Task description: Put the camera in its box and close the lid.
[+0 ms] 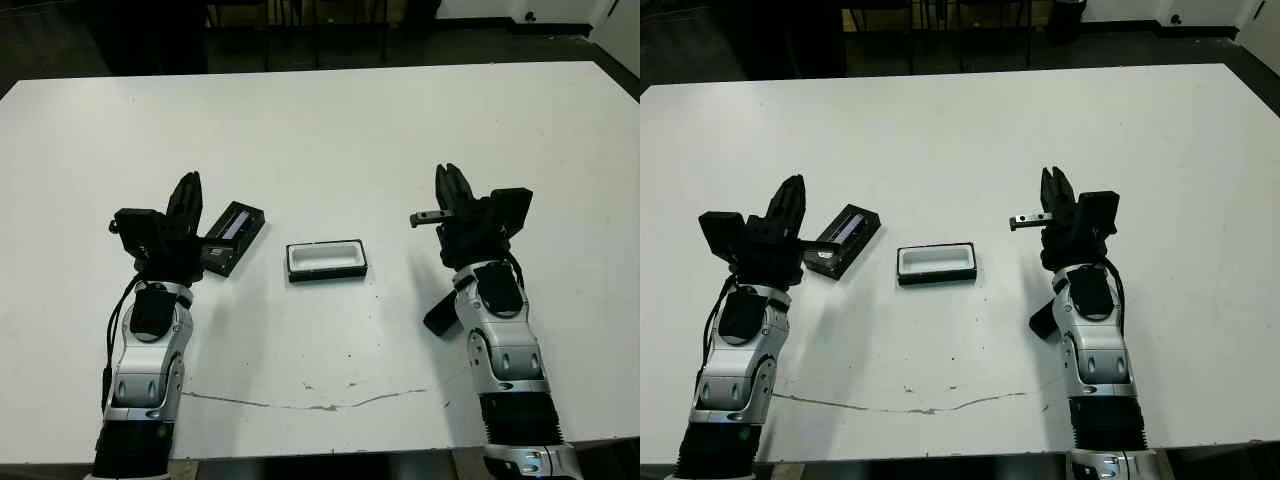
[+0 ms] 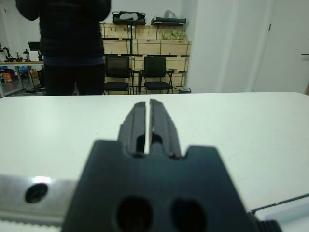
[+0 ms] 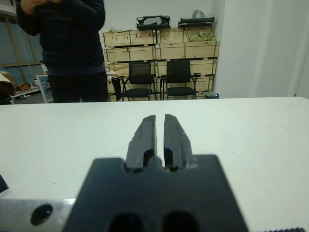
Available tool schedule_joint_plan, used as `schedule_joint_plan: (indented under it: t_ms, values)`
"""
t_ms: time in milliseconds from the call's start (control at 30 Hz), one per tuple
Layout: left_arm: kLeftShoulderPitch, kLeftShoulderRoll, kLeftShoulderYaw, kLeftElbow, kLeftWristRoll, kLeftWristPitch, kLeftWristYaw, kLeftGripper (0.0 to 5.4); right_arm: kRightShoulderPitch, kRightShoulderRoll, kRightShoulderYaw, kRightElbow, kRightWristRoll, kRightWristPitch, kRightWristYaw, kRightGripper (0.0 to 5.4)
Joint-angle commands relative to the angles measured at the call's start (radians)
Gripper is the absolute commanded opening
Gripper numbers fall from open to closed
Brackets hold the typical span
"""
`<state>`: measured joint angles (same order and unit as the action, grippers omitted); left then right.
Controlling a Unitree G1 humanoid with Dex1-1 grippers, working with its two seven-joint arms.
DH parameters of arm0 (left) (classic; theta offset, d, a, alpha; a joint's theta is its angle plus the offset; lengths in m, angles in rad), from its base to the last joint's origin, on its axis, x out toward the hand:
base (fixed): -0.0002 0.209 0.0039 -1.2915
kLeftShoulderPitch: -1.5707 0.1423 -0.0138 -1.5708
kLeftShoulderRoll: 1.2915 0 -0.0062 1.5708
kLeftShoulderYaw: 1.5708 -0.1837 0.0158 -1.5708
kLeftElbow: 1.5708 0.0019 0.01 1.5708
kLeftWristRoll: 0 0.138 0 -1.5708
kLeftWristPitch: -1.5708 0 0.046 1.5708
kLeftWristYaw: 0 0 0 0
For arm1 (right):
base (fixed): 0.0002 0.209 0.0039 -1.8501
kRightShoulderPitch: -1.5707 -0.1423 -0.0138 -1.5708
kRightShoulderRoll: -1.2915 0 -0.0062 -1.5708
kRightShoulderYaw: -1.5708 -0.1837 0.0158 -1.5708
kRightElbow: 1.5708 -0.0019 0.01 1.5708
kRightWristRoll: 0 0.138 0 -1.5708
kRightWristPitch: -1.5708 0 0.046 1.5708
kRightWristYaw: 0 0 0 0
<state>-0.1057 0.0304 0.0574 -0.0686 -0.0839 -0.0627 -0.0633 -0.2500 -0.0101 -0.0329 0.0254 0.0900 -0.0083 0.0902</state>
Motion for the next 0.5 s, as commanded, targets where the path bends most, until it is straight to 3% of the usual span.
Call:
schedule_joint_plan:
  t_ms: [33,333,500]
  values:
    - [0.018,0.008,0.005,0.010,-0.003,0.013,-0.004,0.02,0.012,-0.006,0.001,0.009,-0.002,0.021,-0.001,0.00]
    - [0.002,0.009,0.004,0.032,0.002,-0.003,-0.005,0.02,-0.008,-0.042,-0.012,0.025,0.013,0.010,0.041,0.00]
    - [0.014,0.001,0.006,0.009,-0.006,0.013,0.002,0.02,-0.080,-0.215,-0.088,0.093,0.135,-0.031,0.296,0.00]
